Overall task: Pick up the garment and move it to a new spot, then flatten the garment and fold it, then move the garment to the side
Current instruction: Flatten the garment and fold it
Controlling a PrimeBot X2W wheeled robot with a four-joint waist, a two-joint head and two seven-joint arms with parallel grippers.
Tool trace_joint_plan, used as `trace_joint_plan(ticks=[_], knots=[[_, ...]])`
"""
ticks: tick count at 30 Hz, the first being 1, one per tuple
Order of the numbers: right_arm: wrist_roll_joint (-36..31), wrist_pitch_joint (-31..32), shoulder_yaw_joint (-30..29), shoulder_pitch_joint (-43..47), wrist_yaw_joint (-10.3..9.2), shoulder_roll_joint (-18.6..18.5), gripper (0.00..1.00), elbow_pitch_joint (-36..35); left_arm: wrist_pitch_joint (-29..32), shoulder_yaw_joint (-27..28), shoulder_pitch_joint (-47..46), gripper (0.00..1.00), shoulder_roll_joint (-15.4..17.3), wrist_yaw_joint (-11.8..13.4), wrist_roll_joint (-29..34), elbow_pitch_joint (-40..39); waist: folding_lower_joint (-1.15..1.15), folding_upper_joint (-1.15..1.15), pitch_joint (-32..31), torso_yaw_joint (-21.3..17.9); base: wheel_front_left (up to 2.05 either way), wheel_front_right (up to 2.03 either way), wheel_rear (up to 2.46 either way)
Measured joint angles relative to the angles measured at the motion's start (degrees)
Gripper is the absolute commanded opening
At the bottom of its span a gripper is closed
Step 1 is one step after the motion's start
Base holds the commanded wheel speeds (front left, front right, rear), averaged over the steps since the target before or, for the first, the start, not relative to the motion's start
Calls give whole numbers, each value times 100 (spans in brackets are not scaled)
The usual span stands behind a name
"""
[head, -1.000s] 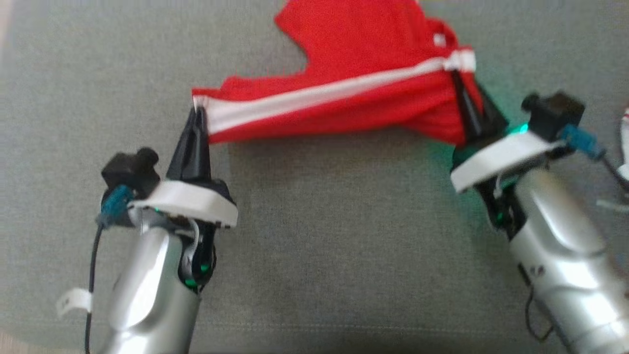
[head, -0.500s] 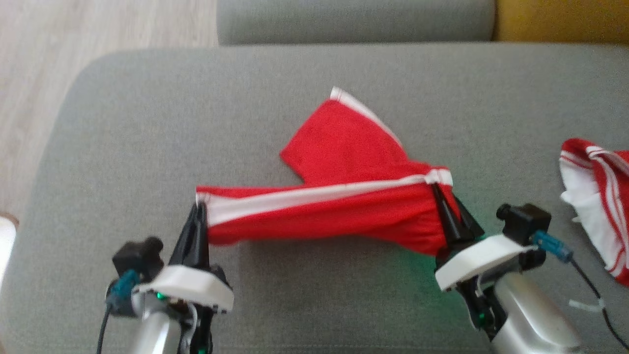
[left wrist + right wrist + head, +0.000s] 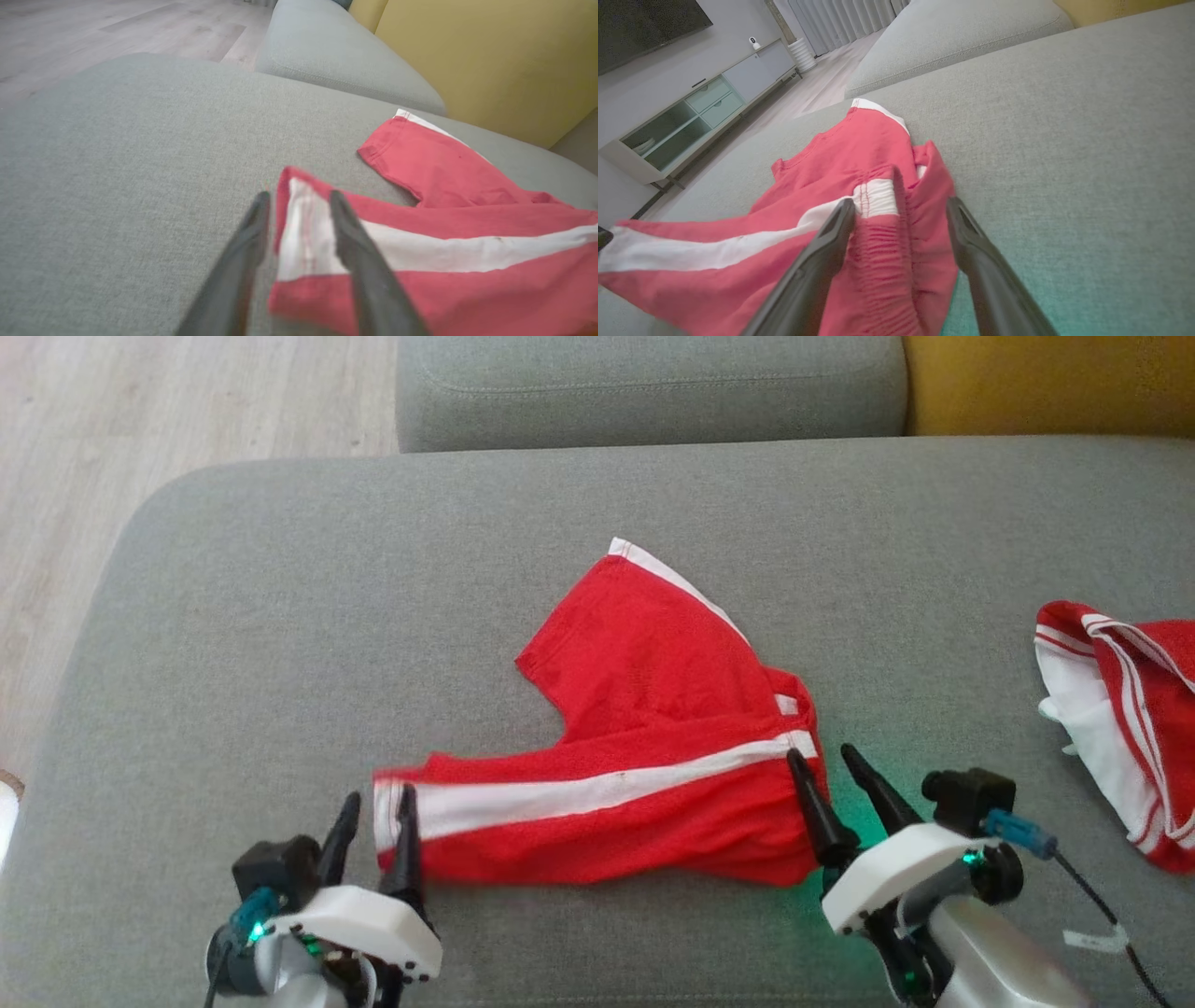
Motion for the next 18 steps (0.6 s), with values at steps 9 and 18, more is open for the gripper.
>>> trace_joint_plan(ticks=[9,18], knots=[[104,0,-78,-49,0,-55,100,-187,0,37,2,100,5,298,81,164,0,0,0,-59,0,0,0],[989,64,676,-172,0,-148,100,-257,0,-3,4,100,7,312,5,142,0,0,31,-34,0,0,0]])
